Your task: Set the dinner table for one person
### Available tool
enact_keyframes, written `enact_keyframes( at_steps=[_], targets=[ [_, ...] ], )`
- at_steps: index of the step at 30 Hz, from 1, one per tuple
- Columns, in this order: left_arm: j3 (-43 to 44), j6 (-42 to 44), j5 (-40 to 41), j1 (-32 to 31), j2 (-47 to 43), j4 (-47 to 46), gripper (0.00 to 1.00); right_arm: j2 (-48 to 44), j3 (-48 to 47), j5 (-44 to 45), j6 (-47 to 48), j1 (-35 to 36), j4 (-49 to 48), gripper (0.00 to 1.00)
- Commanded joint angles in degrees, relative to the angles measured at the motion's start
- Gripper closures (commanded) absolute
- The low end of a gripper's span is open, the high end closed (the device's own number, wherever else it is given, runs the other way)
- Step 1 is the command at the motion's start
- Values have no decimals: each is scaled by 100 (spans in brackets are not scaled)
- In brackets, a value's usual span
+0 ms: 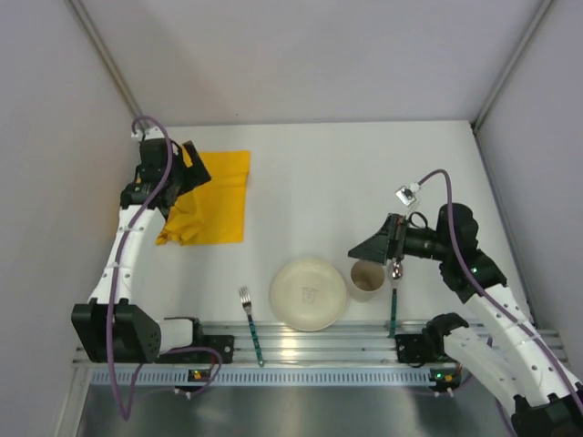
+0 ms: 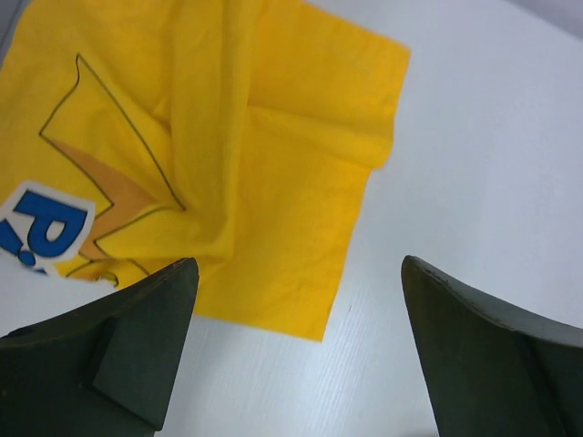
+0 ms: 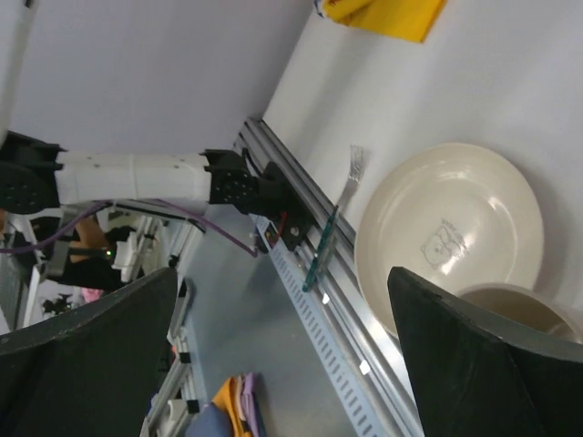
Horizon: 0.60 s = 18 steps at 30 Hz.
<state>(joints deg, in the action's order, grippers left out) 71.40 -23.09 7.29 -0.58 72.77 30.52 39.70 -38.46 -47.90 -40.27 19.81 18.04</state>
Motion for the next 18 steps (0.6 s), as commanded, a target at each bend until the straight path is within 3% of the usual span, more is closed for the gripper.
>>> enact_keyframes(
  at_steps=[1,3,4,5,6,8,9,12,14,18],
  targets=[
    [-178,-152,18,5,-255,902,2,1,13,-562,-858,171,-1740,0],
    [-318,-204,27,5,-360,1016,2,282,93,-816,-1342,329,-2669,0],
    [-380,-213,10,5,-421,1061,2,727,-107,-852,-1334,513,-2613,0],
    [-450,-248,27,-4,-465,1087,2,1019,-370,-766,-838,593,-2256,0],
    [-564,-275,62,5,-544,1113,2,1344,-730,-469,-407,646,-939,0],
    [-670,-257,1,5,-571,1131,2,2320,-2047,85,855,970,150,0],
    [-827,-222,-52,5,-545,1105,2,2853,-2539,906,1202,1094,1182,0],
    [-1188,-231,-463,-4,-265,912,2,3699,-4480,2445,1969,1542,2391,0],
    [-1390,-222,-702,-126,-106,580,2,3982,-4863,2584,2058,1596,2607,0],
    [-1085,-415,-237,-723,709,332,2,4239,-4997,2453,1936,1605,2898,0]
  ],
)
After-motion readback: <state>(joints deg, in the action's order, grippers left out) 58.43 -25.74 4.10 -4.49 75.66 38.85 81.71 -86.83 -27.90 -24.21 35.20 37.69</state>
